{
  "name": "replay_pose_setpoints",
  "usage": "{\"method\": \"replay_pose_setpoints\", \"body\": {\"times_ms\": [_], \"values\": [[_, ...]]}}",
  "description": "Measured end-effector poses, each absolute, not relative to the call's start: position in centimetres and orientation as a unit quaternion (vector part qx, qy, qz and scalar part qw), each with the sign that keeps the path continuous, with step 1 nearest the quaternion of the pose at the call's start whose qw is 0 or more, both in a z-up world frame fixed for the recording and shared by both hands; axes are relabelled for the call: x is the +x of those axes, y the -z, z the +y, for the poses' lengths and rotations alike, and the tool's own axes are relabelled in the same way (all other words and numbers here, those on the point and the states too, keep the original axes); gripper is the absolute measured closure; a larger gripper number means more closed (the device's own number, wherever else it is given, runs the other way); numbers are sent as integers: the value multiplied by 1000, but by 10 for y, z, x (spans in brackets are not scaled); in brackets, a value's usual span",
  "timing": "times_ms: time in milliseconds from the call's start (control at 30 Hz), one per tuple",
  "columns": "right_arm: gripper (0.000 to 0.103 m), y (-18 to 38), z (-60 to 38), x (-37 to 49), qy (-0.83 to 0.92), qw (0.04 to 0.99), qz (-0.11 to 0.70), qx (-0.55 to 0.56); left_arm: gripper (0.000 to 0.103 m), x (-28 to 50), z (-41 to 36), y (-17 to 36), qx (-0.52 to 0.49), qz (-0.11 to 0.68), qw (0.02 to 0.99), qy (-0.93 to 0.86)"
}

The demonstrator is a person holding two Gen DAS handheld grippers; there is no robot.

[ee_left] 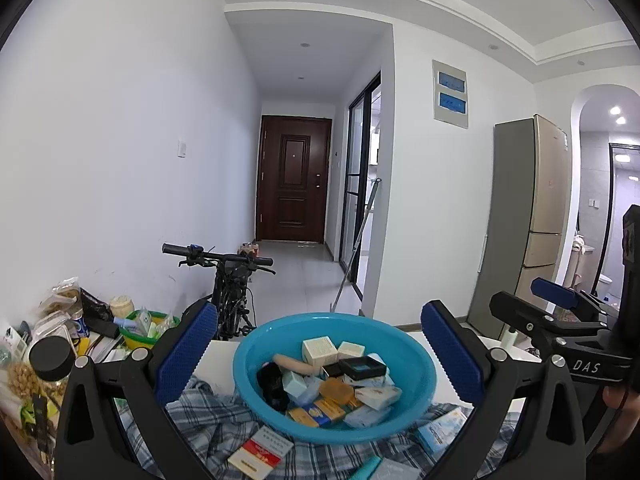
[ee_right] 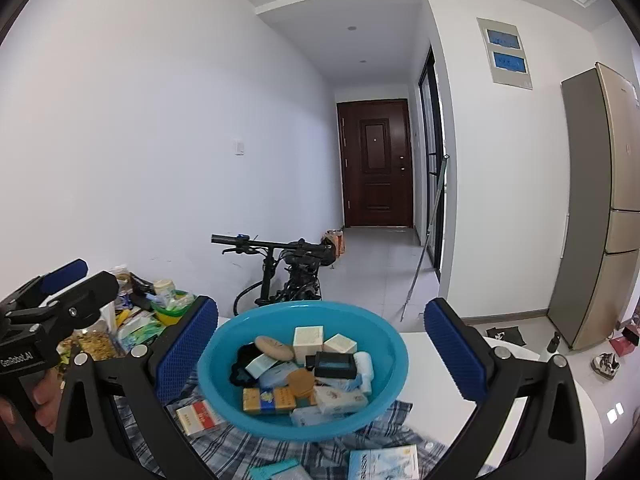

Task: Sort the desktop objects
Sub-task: 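Withdraw both open tools up and back from the basin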

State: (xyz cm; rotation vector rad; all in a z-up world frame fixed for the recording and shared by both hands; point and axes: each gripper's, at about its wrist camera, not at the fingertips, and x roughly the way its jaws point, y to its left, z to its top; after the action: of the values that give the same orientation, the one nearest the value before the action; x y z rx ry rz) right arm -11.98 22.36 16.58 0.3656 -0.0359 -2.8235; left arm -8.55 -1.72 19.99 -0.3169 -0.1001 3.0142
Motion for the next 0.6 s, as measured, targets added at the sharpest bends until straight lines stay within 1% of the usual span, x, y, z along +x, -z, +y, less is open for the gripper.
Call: {"method": "replay_pose_setpoints", "body": {"times_ms": [300, 600], "values": [[0, -171, 228, -92, 983, 147, -13, 113, 0, -59, -8, -200, -104, -12, 61, -993], [0, -171, 229, -87, 983, 146, -16, 112, 0, -46, -11, -201, -103, -19, 64, -992]]}}
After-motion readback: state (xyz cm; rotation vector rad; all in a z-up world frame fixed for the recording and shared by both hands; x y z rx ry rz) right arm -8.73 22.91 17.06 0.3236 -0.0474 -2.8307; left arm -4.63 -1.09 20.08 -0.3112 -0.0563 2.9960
